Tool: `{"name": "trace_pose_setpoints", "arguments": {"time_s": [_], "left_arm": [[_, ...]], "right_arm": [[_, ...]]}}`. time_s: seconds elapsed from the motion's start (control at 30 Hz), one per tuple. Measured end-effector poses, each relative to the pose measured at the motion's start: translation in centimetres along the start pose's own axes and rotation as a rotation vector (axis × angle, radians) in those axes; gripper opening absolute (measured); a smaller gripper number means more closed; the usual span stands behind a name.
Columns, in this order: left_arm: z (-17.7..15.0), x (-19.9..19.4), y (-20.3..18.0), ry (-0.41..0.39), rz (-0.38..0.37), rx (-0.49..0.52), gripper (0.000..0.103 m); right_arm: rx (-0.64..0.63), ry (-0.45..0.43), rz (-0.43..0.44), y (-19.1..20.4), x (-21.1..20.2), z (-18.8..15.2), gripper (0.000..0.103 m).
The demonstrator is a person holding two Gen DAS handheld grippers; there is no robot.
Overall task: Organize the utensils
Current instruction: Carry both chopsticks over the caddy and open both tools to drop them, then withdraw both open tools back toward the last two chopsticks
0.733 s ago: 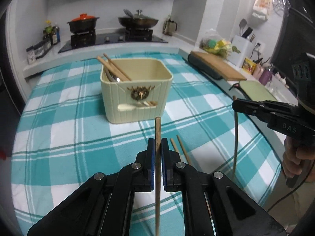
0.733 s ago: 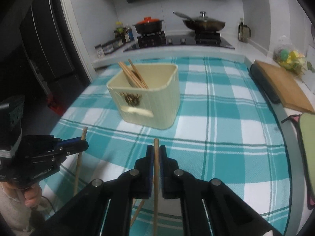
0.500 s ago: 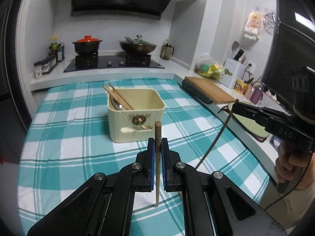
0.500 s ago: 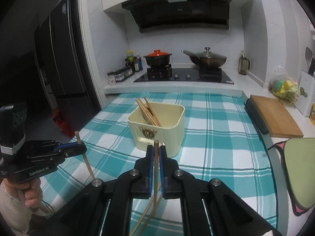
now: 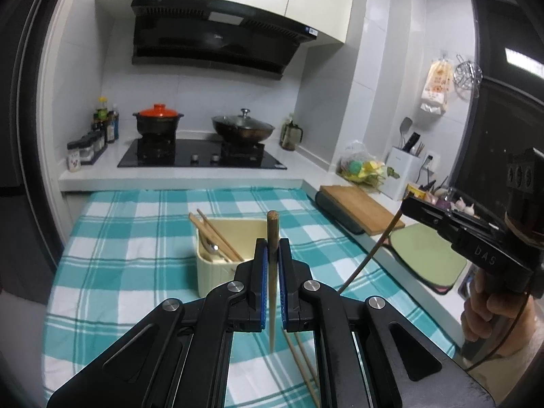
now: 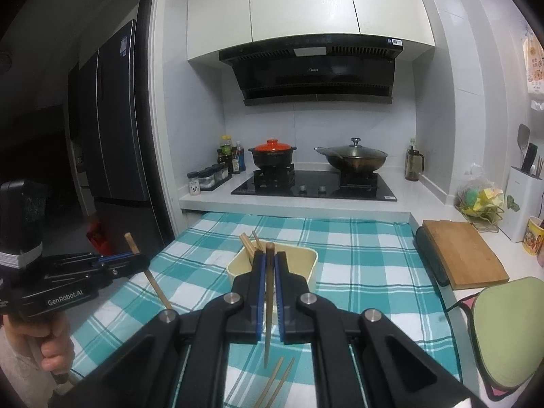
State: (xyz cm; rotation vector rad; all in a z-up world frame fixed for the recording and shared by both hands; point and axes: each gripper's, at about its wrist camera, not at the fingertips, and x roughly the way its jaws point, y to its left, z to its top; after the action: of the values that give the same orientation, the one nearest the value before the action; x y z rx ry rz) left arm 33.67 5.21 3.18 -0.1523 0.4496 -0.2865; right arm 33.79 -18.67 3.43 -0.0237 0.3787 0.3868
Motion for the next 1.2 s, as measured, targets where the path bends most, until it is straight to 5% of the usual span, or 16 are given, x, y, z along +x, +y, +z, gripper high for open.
{"name": "trace_pose_setpoints", "arguments": {"time_s": [0.37,0.53,0.87,0.93,1.0,1.07,1.2], "left_arm": [[8.6,4.9,2.3,-0.130,0.076,0.010,0.004],[8.6,10.7,4.3,-0.032,0.089,-0.029,0.004],[4.3,21.3,7.4,0.216,0.107,-0.107,0.005],[3.9,22.2,7.6,0.237,0.137,-0.120,0.017],[4.2,21.9,7.9,0.225,0.144,-0.132,0.043],[4.7,20.5,8.0,0.193,0.150,-0.132,0.054],[5.7,16.1,7.6,0.129,0.166,-0.105,0.075]], "right_arm": [[-0.011,-0.098,-0.012,-1.3,5.0,8.1,0.005],[-0.037,-0.041,-0.015,-1.7,10.4,9.1,0.005],[-0.046,0.257,0.025,-2.9,22.3,5.2,0.006],[-0.021,0.300,0.049,-3.2,24.2,4.5,0.006],[0.003,0.323,0.053,-3.5,25.5,4.2,0.013],[0.034,0.301,0.053,-3.9,25.3,4.5,0.034],[0.051,0.205,0.048,-4.2,21.7,5.7,0.043]]}}
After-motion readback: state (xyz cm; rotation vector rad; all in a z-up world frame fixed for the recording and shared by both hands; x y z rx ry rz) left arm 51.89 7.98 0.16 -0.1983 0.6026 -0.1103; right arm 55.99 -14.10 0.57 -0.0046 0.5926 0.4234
